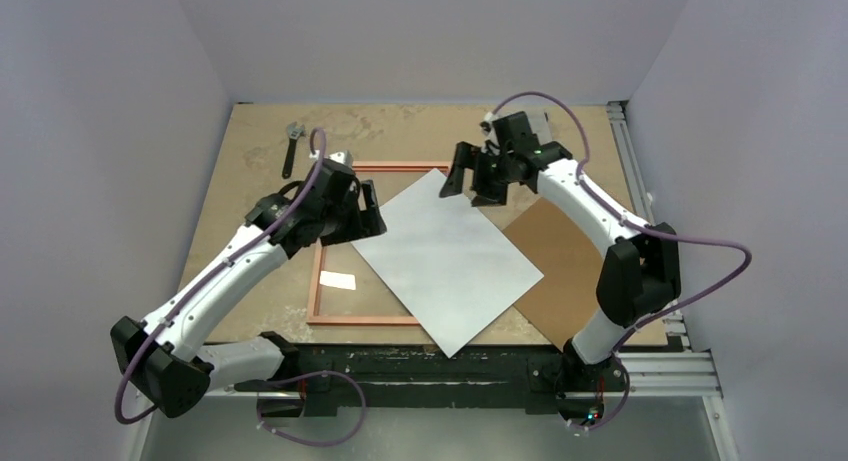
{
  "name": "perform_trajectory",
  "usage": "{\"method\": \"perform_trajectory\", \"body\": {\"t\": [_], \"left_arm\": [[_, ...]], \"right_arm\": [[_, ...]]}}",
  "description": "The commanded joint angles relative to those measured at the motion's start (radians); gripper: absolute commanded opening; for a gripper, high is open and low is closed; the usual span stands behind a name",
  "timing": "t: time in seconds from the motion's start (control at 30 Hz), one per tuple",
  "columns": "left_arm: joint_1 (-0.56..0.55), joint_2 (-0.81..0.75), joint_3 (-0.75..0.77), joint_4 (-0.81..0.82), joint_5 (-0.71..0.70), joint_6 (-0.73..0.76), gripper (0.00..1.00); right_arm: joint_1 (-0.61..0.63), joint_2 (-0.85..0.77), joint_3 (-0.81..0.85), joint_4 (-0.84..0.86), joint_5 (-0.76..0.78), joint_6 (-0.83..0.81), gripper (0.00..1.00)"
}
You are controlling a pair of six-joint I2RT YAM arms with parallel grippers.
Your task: Put the photo into the frame
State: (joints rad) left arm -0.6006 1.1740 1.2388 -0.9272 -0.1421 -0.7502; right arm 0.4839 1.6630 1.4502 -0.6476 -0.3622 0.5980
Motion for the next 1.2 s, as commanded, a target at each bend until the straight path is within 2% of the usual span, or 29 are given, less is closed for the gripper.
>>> {"method": "perform_trajectory", "body": {"t": [0.0,0.17,0.27,0.4,0.6,0.87,1.17], "left_arm": [[0.008,-0.003,-0.188,0.216,0.188,-0.136,0.76],[0.007,-0.005,-0.395,0.385,0.266,-0.263,0.76],[0.007,-0.003,-0.496,0.446,0.268,-0.329,0.76],[0.011,0.007,-0.559,0.498,0.263,-0.354,0.76],[0.021,0.050,-0.581,0.587,0.271,-0.364,0.76],[0.022,0.199,-0.590,0.737,0.308,-0.396,0.75],[0.026,0.216,-0.498,0.676,0.285,-0.323,0.75]], "right_arm": [[-0.176,-0.008,-0.105,0.024,-0.010,-0.107,0.87],[-0.323,0.109,-0.184,0.071,-0.039,-0.188,0.87],[-0.347,0.183,-0.186,0.126,-0.105,-0.169,0.86],[-0.347,0.246,-0.159,0.177,-0.101,-0.144,0.86],[-0.348,0.290,-0.166,0.230,-0.146,-0.114,0.85],[-0.347,0.224,-0.353,0.335,-0.312,-0.051,0.82],[-0.347,0.050,-0.551,0.315,-0.365,-0.066,0.79]]}}
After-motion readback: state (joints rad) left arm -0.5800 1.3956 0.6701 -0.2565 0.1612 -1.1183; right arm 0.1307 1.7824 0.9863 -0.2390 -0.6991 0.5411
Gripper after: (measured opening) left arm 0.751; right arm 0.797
